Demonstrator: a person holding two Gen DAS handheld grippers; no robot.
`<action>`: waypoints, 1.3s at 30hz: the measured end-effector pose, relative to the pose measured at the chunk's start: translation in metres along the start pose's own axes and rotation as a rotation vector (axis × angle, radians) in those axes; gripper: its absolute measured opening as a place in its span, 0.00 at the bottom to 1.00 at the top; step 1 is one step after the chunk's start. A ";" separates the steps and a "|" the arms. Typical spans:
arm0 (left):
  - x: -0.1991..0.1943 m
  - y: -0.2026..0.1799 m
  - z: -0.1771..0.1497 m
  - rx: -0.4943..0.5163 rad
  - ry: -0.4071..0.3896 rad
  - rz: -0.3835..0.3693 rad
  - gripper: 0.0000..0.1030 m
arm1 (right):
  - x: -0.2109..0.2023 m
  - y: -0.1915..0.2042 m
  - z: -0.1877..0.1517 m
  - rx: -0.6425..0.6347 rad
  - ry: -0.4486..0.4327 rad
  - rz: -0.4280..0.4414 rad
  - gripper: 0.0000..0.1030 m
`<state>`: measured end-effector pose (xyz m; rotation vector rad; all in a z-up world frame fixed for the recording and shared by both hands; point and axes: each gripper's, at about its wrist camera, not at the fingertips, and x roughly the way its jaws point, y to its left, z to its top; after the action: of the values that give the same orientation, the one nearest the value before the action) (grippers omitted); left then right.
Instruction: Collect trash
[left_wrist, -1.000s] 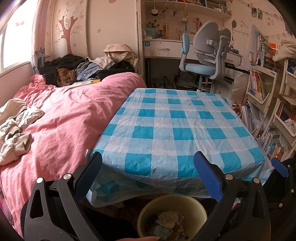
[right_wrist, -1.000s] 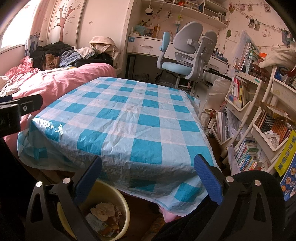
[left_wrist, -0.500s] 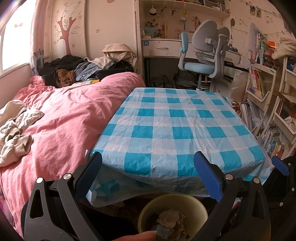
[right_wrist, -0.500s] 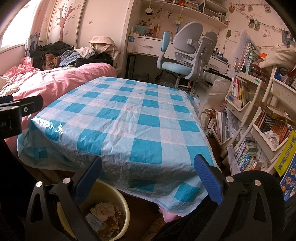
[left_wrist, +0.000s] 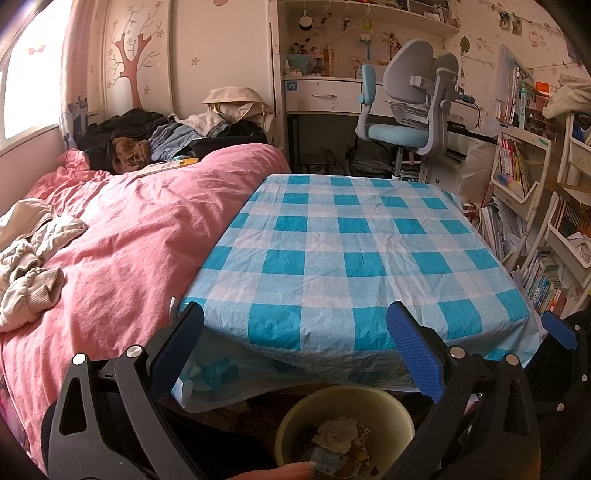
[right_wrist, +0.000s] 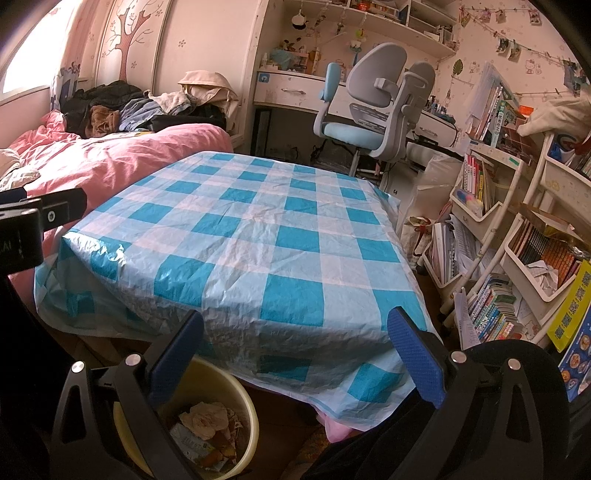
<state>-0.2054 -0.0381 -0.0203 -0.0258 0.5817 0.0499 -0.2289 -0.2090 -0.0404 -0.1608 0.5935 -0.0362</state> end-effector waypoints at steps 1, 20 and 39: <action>0.001 0.000 0.001 0.000 0.001 0.000 0.93 | 0.000 0.000 0.000 0.000 0.000 0.000 0.92; 0.001 -0.001 0.002 0.001 0.003 0.000 0.93 | 0.000 0.000 0.000 -0.002 0.002 -0.001 0.92; 0.001 -0.001 0.002 0.000 0.005 0.000 0.93 | 0.001 0.001 0.000 -0.006 0.003 -0.001 0.92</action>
<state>-0.2032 -0.0391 -0.0191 -0.0255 0.5863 0.0496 -0.2281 -0.2081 -0.0405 -0.1664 0.5969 -0.0356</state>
